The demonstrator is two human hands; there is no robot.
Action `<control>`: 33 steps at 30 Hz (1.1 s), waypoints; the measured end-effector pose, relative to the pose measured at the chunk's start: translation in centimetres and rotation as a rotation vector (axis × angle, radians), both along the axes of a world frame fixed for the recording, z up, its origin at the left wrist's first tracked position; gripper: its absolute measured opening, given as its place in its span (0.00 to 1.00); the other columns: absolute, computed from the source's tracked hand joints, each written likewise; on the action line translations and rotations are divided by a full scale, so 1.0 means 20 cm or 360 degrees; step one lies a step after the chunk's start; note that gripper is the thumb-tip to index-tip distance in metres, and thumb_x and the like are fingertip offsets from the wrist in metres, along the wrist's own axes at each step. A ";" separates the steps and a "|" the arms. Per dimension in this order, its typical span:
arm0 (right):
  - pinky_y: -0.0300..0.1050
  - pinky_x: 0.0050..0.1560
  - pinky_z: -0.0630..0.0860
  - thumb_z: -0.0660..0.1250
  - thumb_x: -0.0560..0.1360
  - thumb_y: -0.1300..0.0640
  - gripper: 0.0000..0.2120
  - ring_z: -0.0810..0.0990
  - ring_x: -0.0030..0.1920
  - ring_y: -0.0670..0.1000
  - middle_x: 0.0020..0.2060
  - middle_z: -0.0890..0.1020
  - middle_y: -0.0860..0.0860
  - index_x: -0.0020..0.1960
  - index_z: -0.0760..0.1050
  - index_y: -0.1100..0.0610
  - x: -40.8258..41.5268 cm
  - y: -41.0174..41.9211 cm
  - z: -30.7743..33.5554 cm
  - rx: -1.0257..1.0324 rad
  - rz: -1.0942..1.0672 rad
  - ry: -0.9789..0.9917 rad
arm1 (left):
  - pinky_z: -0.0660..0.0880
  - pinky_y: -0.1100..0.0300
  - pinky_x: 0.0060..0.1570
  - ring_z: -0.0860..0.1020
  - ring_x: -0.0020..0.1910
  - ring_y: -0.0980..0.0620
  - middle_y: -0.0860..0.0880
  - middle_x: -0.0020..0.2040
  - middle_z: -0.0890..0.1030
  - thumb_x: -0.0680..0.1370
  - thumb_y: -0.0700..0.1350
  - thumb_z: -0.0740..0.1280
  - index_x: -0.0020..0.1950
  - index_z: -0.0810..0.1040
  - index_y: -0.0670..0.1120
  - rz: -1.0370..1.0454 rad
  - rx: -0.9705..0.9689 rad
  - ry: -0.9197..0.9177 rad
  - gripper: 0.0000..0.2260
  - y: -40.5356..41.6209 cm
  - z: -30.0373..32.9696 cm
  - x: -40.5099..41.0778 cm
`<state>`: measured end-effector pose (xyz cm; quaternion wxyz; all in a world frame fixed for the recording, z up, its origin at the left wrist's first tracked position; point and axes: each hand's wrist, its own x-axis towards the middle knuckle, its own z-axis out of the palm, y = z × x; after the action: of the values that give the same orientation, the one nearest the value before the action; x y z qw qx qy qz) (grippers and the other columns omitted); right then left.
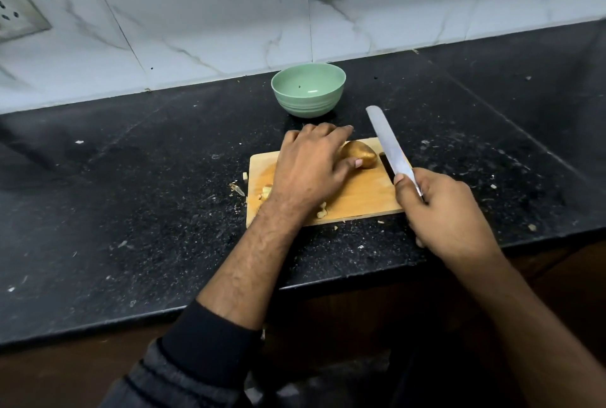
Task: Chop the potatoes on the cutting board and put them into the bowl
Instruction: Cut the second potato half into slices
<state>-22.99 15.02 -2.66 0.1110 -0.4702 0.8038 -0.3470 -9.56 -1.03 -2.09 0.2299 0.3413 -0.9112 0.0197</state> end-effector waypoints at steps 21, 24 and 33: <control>0.44 0.24 0.69 0.59 0.84 0.48 0.20 0.70 0.20 0.53 0.23 0.72 0.52 0.40 0.72 0.61 -0.03 -0.01 -0.02 -0.0298 0.0024 -0.0720 | 0.61 0.50 0.63 0.74 0.63 0.57 0.59 0.64 0.77 0.74 0.60 0.70 0.66 0.77 0.55 -0.0364 0.0327 0.0090 0.22 0.03 -0.02 0.10; 0.44 0.25 0.69 0.60 0.84 0.49 0.20 0.70 0.20 0.53 0.23 0.72 0.53 0.39 0.72 0.59 -0.02 0.00 -0.02 -0.0304 0.0019 -0.0675 | 0.66 0.47 0.62 0.77 0.58 0.55 0.57 0.60 0.79 0.75 0.66 0.66 0.65 0.77 0.53 -0.0290 0.0339 0.0081 0.24 0.06 -0.01 0.07; 0.54 0.42 0.77 0.56 0.78 0.41 0.13 0.81 0.34 0.53 0.30 0.79 0.49 0.43 0.71 0.48 0.05 0.02 0.07 0.0246 0.0102 -0.0064 | 0.68 0.47 0.63 0.77 0.57 0.52 0.53 0.58 0.78 0.72 0.69 0.68 0.67 0.74 0.52 -0.0124 0.0444 0.0213 0.30 0.05 -0.03 0.06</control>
<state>-21.90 15.49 -1.29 0.1743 -0.4787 0.8104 -0.2895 -8.29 0.07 -2.70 0.2411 0.3350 -0.9002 -0.1388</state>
